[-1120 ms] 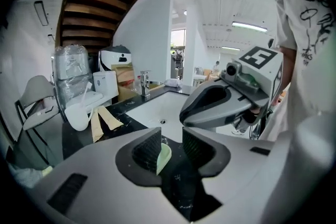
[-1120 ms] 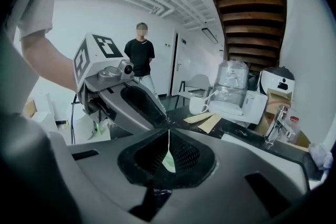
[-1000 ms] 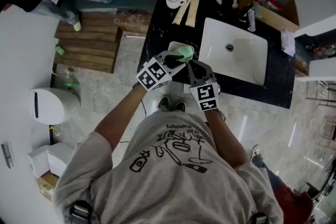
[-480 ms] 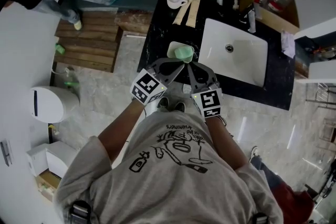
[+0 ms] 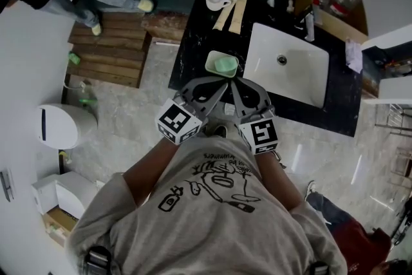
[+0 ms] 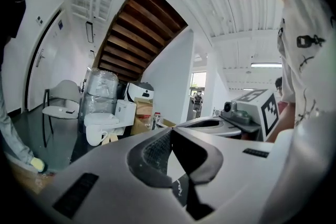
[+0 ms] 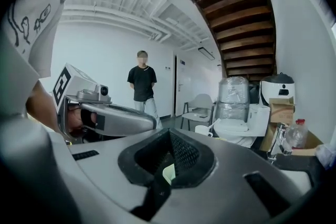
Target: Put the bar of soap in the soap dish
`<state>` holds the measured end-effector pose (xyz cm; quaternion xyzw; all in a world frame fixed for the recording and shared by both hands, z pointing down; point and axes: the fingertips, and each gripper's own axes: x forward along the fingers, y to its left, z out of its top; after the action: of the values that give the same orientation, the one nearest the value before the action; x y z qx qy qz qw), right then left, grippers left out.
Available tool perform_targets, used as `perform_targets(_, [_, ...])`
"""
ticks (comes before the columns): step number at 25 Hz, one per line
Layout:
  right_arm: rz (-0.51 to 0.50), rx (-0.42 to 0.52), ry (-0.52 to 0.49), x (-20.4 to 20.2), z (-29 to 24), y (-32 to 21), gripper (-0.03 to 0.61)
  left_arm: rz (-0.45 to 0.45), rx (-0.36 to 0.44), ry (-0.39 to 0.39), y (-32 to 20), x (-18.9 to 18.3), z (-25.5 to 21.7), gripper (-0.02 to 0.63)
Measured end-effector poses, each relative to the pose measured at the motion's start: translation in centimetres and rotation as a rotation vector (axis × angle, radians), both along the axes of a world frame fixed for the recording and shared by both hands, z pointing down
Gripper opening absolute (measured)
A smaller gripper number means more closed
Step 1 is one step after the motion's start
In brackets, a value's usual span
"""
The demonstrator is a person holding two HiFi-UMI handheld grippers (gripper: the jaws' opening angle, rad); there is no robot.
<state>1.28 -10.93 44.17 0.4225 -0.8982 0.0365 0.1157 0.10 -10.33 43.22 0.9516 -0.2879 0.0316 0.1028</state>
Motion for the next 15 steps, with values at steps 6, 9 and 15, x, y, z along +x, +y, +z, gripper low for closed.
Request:
perform_targets(6, [-0.011,0.033,-0.041,-0.1,-2.2,0.8,0.021,-0.037,0.019,0.062,0.9,-0.3,-2.7,0.003])
perform_targets(9, [-0.015,0.050,-0.056,-0.1,-3.0,1.1,0.021,-0.046,0.039,0.067,1.3,-0.4,-3.6,0.003])
perform_targets(15, [-0.021,0.076,-0.095,-0.2,-5.3,2.2,0.021,-0.080,0.065,0.100,2.4,-0.4,-5.3,0.003])
